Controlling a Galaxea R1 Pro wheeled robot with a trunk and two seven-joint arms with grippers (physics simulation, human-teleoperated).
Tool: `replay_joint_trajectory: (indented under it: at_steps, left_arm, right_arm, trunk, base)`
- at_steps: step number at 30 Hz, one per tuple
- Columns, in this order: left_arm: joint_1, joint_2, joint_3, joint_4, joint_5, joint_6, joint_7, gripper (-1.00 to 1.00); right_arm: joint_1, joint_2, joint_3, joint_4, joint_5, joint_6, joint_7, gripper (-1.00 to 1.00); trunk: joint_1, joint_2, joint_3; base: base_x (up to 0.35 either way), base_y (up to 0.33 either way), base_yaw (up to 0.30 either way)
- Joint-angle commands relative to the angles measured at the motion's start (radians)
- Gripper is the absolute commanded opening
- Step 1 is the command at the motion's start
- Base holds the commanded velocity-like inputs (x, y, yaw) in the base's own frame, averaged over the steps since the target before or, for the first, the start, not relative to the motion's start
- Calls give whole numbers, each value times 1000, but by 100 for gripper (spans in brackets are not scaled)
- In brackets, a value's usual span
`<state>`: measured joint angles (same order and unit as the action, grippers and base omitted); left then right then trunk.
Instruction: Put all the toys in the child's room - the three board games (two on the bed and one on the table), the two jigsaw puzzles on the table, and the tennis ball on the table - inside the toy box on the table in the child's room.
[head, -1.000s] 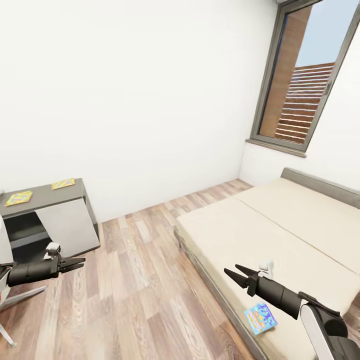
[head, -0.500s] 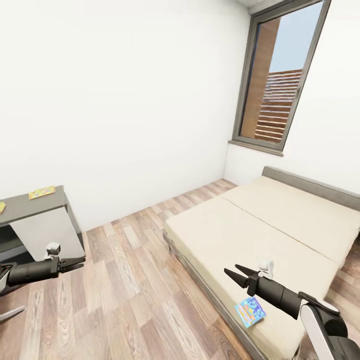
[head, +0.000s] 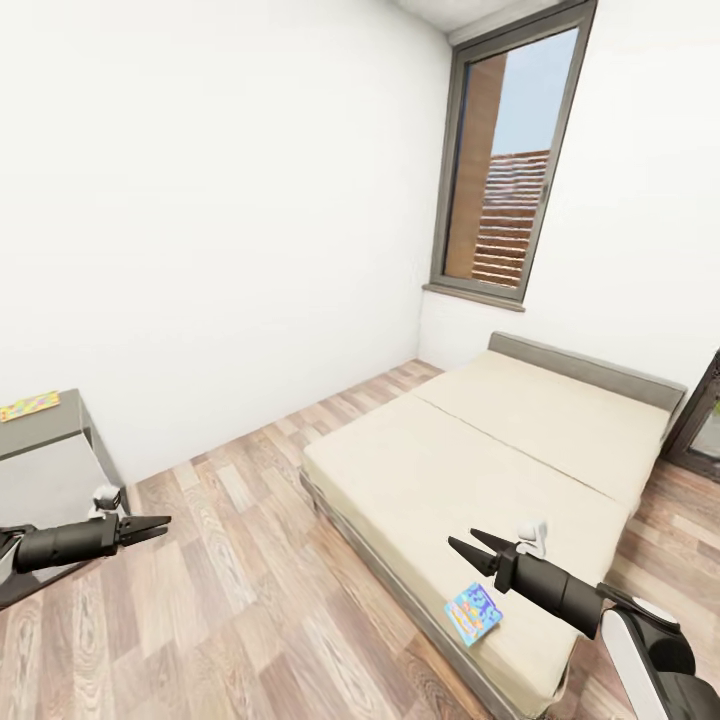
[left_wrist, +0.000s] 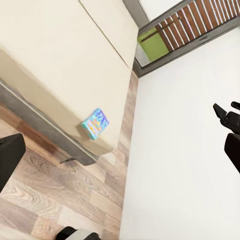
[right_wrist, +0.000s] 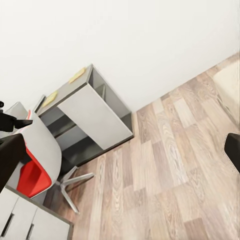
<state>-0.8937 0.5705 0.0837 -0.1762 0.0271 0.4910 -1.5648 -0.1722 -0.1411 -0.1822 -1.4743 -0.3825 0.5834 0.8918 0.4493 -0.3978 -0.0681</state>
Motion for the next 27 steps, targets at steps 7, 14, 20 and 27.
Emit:
replay_joint_trajectory:
  at_steps: [7,14,20,27]
  left_arm:
    - [-1,0,4,0,-4,11,-4,100]
    - [-1,0,4,0,-4,11,-4,100]
    - [-1,0,4,0,-4,11,-2,100]
    - [-1,0,4,0,-4,11,-1,100]
  right_arm:
    - [-1,1,0,0,-6,7,1,100]
    - [-1,1,0,0,-6,7,1,100]
    - [-1,0,0,0,-6,7,1,100]
    - [-1,1,0,0,-6,7,1,100]
  trunk:
    - [1,-2,5]
    - [1,-2,13]
    - [1,-2,17]
    - [1,-2,17]
  base:
    - [0,50,-220]
    - [0,196,-218]
    - [0,265,-109]
    - [0,280,-40]
